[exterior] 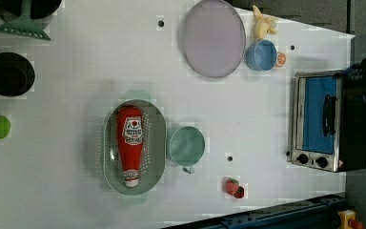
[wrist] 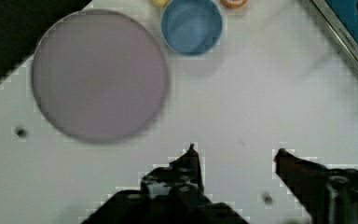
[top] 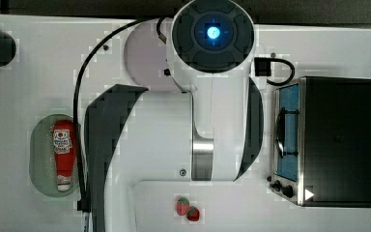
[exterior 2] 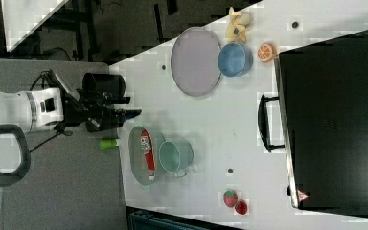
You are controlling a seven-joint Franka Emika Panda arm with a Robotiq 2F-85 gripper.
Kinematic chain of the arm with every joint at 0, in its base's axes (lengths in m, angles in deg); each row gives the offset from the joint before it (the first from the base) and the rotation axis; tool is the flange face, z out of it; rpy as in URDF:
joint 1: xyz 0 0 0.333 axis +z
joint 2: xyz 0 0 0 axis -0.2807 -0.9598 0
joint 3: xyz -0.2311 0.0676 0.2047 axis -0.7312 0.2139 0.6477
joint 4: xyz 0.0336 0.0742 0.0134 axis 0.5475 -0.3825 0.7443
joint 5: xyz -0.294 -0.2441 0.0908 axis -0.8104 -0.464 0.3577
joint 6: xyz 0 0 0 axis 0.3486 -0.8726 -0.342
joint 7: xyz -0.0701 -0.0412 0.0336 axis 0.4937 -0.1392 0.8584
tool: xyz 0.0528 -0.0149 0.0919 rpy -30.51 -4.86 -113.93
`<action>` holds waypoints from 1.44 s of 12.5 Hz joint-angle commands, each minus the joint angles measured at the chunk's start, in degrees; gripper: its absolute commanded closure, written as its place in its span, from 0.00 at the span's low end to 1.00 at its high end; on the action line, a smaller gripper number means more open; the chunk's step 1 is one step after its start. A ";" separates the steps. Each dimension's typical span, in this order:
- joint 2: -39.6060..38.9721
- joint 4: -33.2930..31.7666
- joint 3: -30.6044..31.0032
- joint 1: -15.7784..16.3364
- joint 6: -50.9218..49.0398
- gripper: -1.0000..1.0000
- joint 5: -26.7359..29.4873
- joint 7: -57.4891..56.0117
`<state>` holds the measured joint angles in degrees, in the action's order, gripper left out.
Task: Pick ketchup from strainer and place it on the table
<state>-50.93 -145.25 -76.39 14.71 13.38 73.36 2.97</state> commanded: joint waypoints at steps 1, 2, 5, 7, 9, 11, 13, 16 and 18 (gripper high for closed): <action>15.61 -6.85 4.16 -4.93 -10.30 0.21 2.62 3.49; 15.44 -6.85 4.93 -4.70 -10.29 0.10 2.62 3.49; 14.70 -6.84 8.80 -3.96 -10.29 0.00 2.63 3.49; 13.94 -6.85 12.46 -3.43 -10.20 0.00 2.63 3.54; 12.91 -6.85 16.63 -3.15 -9.54 0.00 2.62 3.77; 11.71 -6.90 21.28 -3.03 -7.42 0.00 2.62 4.49; 10.10 -7.26 25.73 -2.85 -4.44 0.00 2.62 4.68; 6.84 -8.69 32.54 -2.62 0.92 0.00 2.62 4.68; 4.24 -10.24 36.54 -2.53 4.81 0.00 2.62 4.68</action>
<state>-47.63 -154.59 -40.69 12.33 17.33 75.96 4.68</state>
